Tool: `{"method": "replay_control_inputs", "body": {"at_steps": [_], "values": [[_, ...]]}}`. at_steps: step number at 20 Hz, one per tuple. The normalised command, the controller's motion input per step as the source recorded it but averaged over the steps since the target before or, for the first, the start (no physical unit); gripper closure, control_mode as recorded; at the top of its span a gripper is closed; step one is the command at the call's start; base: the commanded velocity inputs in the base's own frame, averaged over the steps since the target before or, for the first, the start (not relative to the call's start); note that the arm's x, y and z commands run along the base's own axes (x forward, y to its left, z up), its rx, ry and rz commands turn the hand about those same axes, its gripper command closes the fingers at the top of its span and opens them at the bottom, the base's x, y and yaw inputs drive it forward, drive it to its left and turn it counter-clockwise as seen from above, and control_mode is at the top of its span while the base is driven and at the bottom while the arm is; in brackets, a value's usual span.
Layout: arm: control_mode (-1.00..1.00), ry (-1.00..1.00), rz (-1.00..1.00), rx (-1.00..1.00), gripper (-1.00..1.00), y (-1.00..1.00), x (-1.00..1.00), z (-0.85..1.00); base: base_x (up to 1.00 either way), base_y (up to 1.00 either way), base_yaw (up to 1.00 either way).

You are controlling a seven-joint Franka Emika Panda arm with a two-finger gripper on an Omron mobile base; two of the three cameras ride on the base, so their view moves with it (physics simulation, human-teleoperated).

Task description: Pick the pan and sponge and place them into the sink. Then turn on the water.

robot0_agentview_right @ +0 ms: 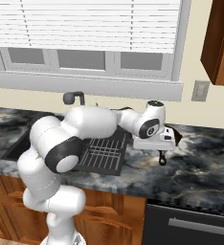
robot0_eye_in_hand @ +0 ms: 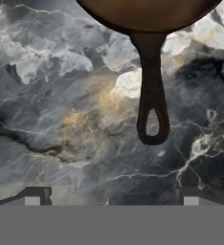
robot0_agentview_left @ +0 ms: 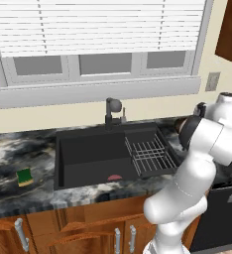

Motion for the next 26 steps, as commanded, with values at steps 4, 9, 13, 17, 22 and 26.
{"method": "replay_control_inputs", "body": {"at_steps": [4,9,13,17,22,26], "values": [[-1.00,0.07,0.00,0.00,-1.00,-0.23,0.40,-0.17,0.00,0.00,0.00],[-1.00,0.05,0.00,0.00,-1.00,-0.21,0.45,-0.13,0.00,0.00,0.00],[-1.00,0.04,0.00,0.00,-1.00,-0.19,0.40,-0.17,0.00,0.00,0.00],[-1.00,0.03,0.00,0.02,-1.00,-0.18,0.36,-0.30,0.00,0.00,0.00],[-1.00,0.01,0.00,0.08,-1.00,-0.17,0.24,-0.35,0.00,0.00,0.00],[-1.00,0.00,0.00,0.11,-1.00,-0.08,0.07,-0.36,0.00,0.00,0.00]]}}
